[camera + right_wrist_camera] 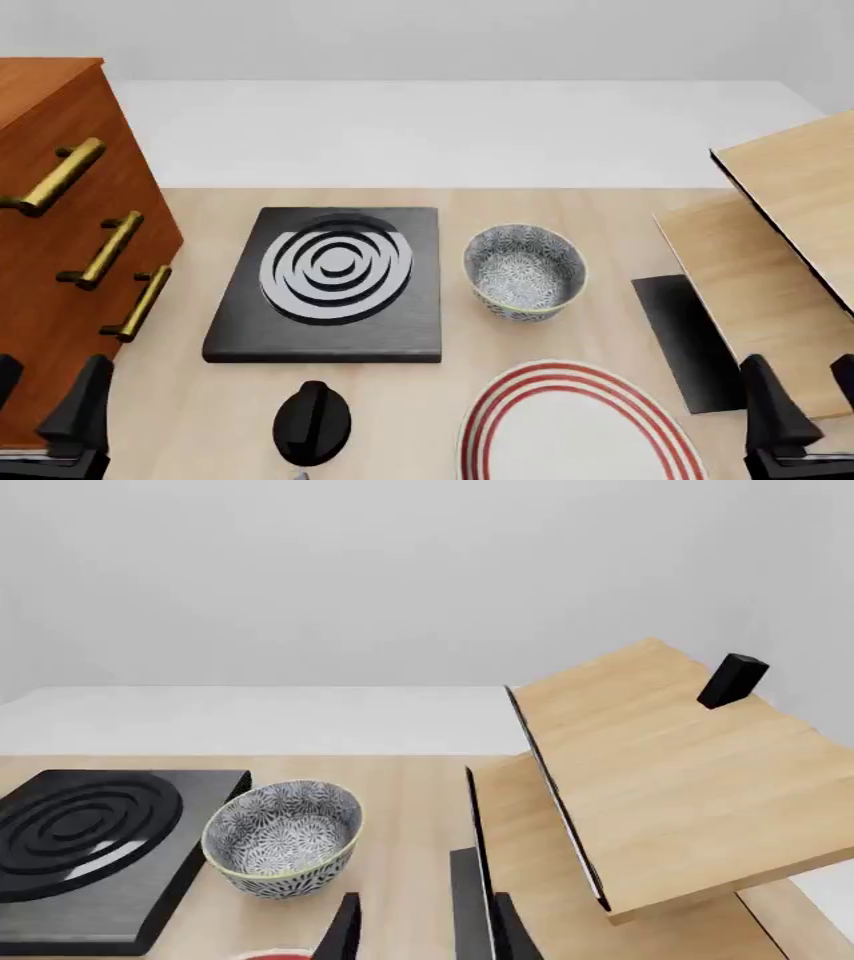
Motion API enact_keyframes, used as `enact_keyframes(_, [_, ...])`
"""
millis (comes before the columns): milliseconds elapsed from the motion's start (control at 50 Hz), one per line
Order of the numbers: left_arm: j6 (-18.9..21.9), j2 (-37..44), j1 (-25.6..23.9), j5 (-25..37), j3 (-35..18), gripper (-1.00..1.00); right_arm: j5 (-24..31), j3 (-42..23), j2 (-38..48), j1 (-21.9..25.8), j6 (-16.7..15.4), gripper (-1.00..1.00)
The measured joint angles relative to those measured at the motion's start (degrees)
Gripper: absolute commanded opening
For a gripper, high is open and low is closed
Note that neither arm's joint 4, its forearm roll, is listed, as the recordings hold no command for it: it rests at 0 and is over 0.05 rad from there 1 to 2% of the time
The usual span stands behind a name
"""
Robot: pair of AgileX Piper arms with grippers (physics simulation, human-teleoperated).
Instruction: Pick up the cream cheese and put it in the bowl.
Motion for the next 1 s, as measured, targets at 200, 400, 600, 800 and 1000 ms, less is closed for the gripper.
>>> enact_keyframes(200, [0.0, 0.0, 0.0, 0.0, 0.0, 1.00, -0.3, 0.0, 0.8, 0.3, -0.4, 1.00])
enact_keyframes(400, [0.0, 0.0, 0.0, 0.0, 0.0, 1.00, -0.9, -0.4, 2.4, 1.4, -0.9, 1.00])
enact_keyframes(600, [0.0, 0.0, 0.0, 0.0, 0.0, 1.00, -1.6, -2.5, 5.9, 7.1, -3.7, 1.00])
enact_keyframes(800, [0.0, 0.0, 0.0, 0.0, 0.0, 1.00, -1.0, -6.3, 11.1, 15.8, -8.0, 1.00])
enact_keyframes(1000, [0.0, 0.0, 0.0, 0.0, 0.0, 1.00, 0.3, -10.7, 17.3, 25.0, -11.6, 1.00])
